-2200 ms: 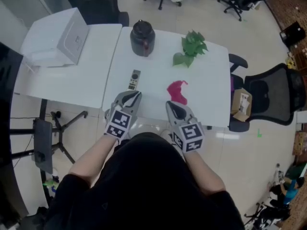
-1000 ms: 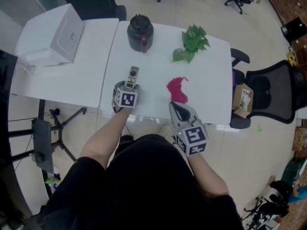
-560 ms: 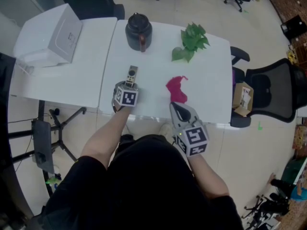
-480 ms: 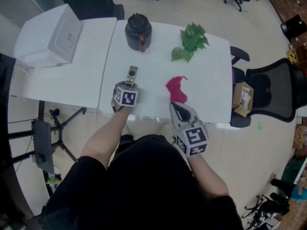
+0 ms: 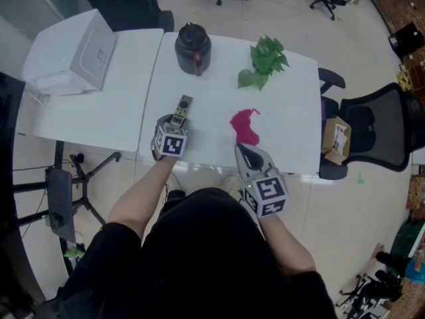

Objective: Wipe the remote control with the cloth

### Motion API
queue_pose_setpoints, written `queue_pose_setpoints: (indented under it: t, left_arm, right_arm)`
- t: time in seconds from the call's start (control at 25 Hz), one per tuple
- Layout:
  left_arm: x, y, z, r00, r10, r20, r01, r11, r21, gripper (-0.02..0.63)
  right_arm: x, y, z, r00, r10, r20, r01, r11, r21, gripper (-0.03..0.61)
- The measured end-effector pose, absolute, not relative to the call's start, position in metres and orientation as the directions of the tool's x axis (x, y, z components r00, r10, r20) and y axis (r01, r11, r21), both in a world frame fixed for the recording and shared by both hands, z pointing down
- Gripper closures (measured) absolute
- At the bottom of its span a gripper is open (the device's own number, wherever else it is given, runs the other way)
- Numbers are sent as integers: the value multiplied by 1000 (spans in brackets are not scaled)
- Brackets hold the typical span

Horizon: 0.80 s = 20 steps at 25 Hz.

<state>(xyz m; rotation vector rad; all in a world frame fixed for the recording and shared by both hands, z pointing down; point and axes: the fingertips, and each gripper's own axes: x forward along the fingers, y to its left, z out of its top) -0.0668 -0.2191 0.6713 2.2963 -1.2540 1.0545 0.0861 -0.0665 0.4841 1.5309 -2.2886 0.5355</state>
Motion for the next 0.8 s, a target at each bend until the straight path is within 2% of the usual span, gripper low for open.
queue_pose_setpoints:
  t: [0.32,0.8]
  left_arm:
    - [-51,-201,600,482,-638,600,-766,-639,-64,405]
    - [-17,-146,474,660,-634,403,-649,-751,-118,405]
  right_arm:
    - [102,-74,504,-331,-801,498,-941,320,-111,569]
    - [149,-109,560,-219,-775,592,-971,234,-53,568]
